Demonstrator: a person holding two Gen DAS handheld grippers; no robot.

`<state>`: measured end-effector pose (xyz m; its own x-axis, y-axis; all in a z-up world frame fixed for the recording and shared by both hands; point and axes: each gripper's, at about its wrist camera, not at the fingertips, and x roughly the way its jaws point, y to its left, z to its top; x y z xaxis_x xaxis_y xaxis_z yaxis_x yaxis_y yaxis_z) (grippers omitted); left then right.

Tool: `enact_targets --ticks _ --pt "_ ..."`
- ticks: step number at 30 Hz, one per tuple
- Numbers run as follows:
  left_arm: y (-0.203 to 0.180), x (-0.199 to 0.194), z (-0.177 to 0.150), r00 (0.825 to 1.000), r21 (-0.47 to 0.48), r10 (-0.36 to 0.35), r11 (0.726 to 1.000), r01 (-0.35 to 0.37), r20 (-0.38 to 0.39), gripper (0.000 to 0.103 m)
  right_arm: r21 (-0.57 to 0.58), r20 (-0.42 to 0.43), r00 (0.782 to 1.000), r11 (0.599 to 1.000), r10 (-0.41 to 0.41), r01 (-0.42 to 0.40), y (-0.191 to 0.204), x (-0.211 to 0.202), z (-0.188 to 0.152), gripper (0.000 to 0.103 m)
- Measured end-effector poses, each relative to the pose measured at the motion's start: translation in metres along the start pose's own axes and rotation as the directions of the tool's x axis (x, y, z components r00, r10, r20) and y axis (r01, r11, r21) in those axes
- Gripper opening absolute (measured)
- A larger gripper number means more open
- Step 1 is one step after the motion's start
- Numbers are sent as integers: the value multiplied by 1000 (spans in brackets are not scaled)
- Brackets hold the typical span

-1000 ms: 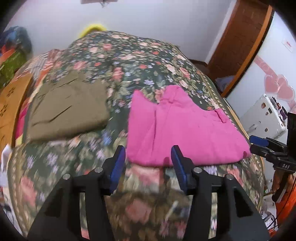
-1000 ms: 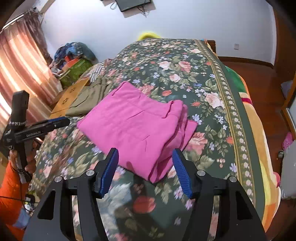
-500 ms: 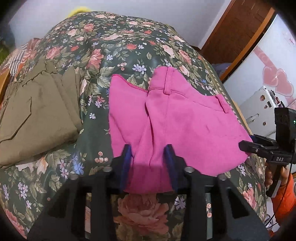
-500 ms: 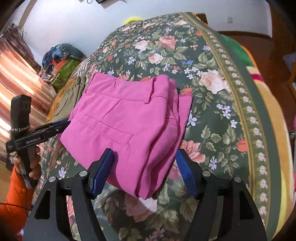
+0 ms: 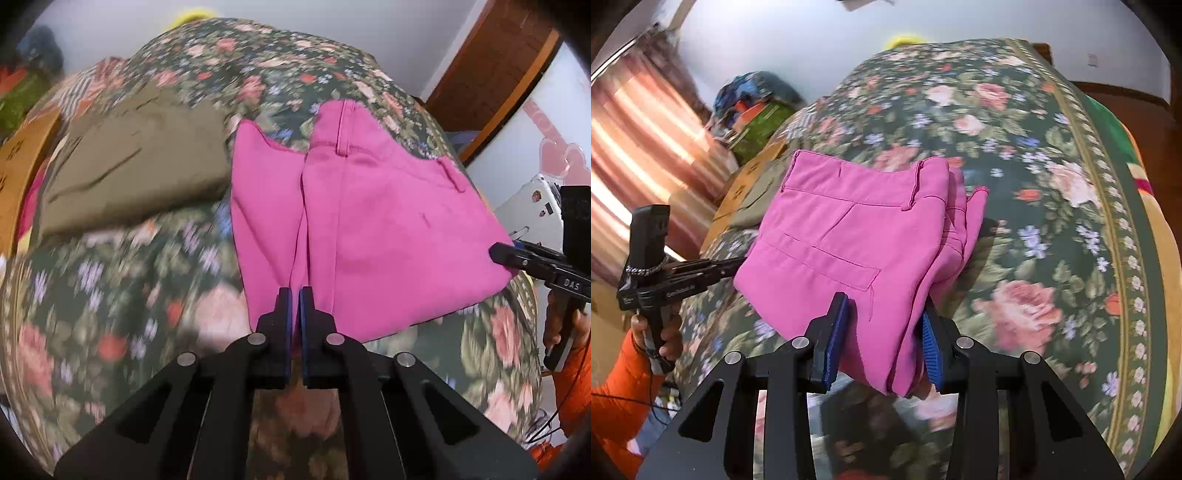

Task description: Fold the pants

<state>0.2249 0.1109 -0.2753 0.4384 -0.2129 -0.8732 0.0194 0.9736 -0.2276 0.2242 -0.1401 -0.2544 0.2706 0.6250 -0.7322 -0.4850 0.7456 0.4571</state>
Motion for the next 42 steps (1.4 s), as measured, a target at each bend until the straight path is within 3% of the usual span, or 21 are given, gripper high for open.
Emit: enact_targets --ticks 7,13,18,25,27,29,31,34,38,42 --pt "12 -38 -57 1000 -87 -29 996 29 7 2 -91 -13 1000 996 18 -19 38 -8 -19 33" --pt "15 -60 -89 1000 -113 -4 994 6 22 2 -114 -13 1000 994 0 -1 48 -19 -34 33" --pt "24 -72 -92 999 -134 29 991 -25 35 2 -120 -24 999 992 -42 39 53 -25 -33 38" --pt "8 -111 -58 983 -70 32 997 -20 180 2 -179 52 993 978 -102 110 64 -42 -13 47" --pt "2 -109 -47 982 -47 26 999 -17 189 11 -184 77 992 976 -104 117 65 -44 -6 54" --pt "-3 -100 -35 983 -45 24 999 -16 184 46 -186 92 989 974 -112 128 66 -43 -1 57" --pt "-2 -92 -28 982 -53 19 999 -9 190 61 -176 90 988 974 -127 141 65 -37 2 62" --pt "-2 -76 -20 986 -68 -8 997 20 169 61 -159 76 988 976 -135 146 61 -28 3 62" --pt "2 -50 -11 992 -102 -8 995 21 127 79 -125 24 989 981 -147 149 53 -11 6 62" --pt "17 -24 -8 998 -160 18 987 -8 58 88 -92 -27 987 984 -158 155 43 4 6 62"
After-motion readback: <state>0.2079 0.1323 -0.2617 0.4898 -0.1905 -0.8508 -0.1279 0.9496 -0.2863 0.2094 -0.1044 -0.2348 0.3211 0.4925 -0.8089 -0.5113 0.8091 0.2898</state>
